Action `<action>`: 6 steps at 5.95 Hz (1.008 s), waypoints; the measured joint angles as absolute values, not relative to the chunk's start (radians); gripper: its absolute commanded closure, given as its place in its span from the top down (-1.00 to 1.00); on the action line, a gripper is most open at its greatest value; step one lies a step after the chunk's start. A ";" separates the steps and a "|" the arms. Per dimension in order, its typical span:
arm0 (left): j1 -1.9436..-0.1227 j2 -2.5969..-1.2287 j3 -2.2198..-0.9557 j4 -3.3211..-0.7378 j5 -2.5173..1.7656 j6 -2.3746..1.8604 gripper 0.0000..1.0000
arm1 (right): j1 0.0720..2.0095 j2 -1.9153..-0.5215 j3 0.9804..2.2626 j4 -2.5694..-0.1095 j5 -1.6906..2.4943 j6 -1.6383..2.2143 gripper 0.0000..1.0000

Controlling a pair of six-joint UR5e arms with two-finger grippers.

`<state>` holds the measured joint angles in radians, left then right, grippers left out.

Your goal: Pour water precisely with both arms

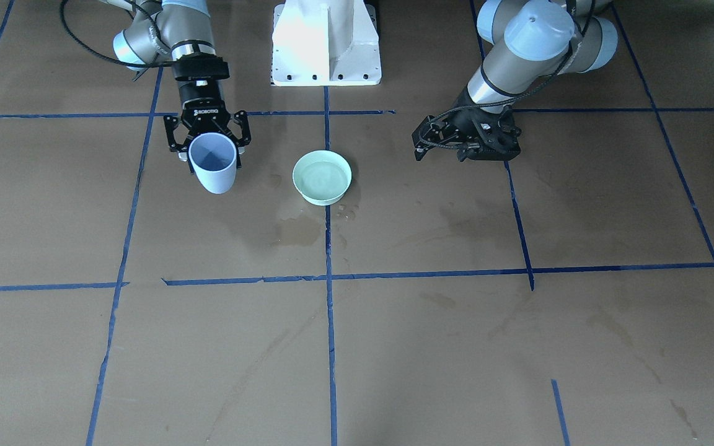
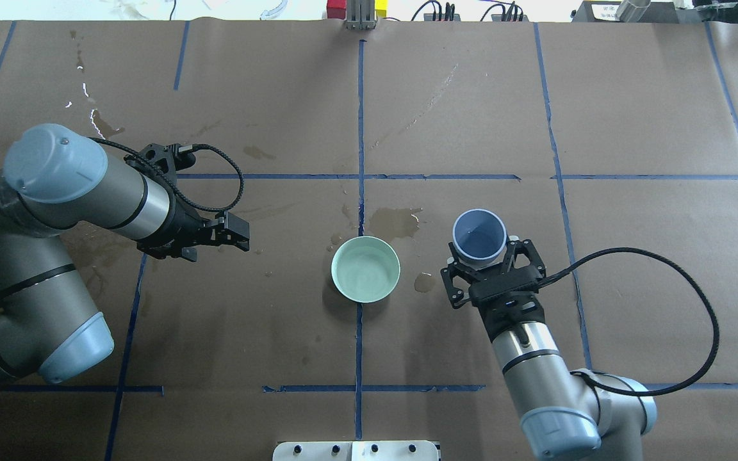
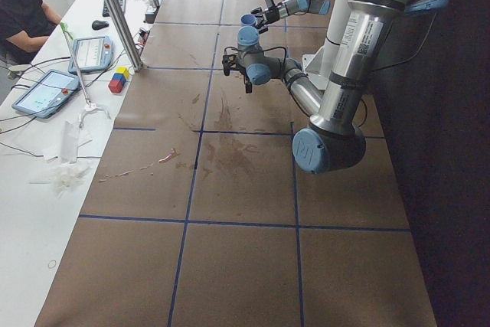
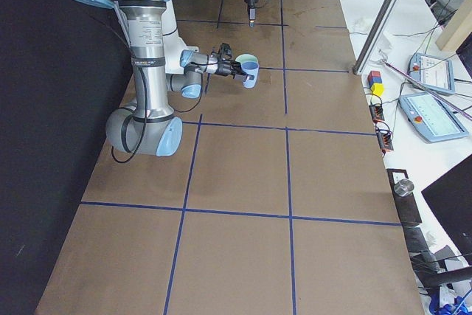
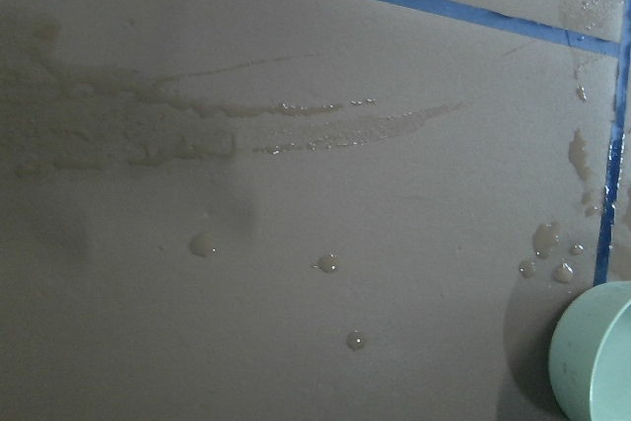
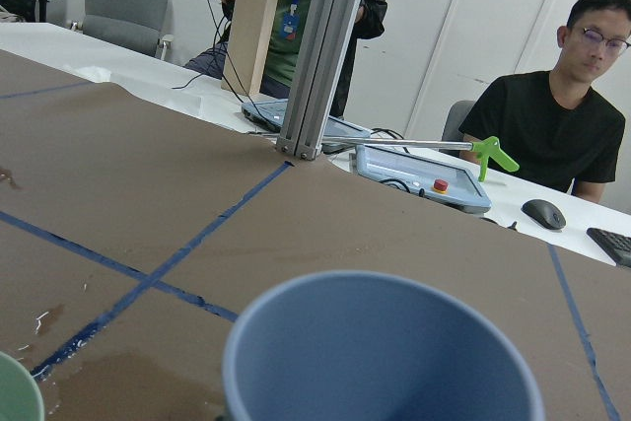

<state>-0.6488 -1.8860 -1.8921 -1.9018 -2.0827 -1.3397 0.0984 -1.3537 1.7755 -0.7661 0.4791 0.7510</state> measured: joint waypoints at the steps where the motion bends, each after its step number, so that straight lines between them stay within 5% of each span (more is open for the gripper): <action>1: -0.652 -1.876 -1.903 -1.902 -2.083 -1.340 1.00 | 0.087 -1.306 1.772 -0.822 0.442 0.709 -1.00; 6: -0.654 -1.853 -1.912 -1.904 -2.083 -1.339 1.00 | 0.087 -1.183 1.770 -1.136 0.425 0.671 -1.00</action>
